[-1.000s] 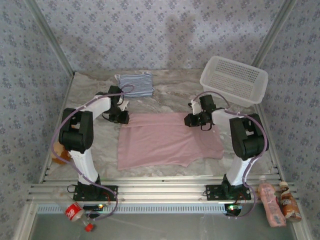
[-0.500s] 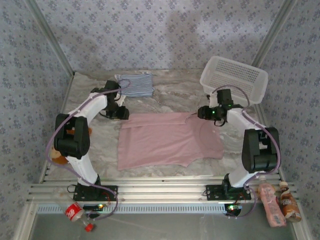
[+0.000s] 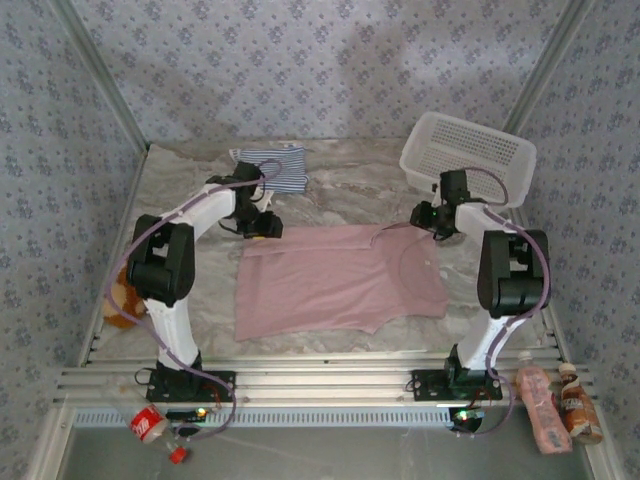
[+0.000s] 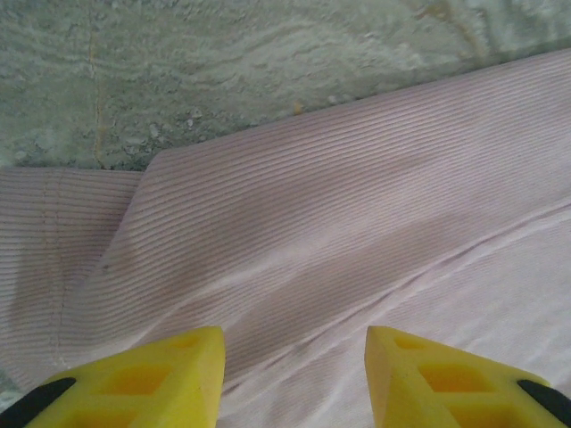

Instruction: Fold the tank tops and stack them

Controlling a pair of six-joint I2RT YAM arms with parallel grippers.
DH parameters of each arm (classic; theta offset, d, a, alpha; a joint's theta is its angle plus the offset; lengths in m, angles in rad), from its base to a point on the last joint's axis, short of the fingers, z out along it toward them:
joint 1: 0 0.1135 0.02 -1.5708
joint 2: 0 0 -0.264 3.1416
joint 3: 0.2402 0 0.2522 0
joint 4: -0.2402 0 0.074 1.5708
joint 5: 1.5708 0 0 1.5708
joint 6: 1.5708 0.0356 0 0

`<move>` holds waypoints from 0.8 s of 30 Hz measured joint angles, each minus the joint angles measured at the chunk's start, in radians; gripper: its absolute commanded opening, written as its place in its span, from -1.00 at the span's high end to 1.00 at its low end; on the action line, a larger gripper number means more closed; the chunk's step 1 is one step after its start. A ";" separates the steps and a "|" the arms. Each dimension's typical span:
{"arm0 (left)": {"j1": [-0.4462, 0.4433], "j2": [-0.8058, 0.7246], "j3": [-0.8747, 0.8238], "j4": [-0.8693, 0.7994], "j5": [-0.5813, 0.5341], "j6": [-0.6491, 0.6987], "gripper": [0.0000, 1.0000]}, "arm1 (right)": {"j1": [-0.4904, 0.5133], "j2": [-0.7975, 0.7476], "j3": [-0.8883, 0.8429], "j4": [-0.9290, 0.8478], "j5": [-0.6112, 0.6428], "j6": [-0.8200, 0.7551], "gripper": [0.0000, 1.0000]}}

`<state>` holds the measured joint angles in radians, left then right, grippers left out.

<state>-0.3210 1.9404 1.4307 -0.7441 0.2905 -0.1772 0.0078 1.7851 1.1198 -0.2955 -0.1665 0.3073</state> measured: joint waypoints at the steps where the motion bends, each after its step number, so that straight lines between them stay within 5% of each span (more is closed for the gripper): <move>1: 0.001 0.007 0.000 0.000 -0.002 0.001 0.09 | 0.000 0.011 0.003 -0.001 0.006 0.001 0.11; 24: 0.069 0.033 -0.068 -0.011 -0.025 0.084 0.09 | -0.031 0.053 0.010 -0.045 0.066 0.052 0.35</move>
<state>-0.2523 1.9736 1.3632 -0.7551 0.2657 -0.0929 -0.0235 1.8378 1.1301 -0.3405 -0.1001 0.3595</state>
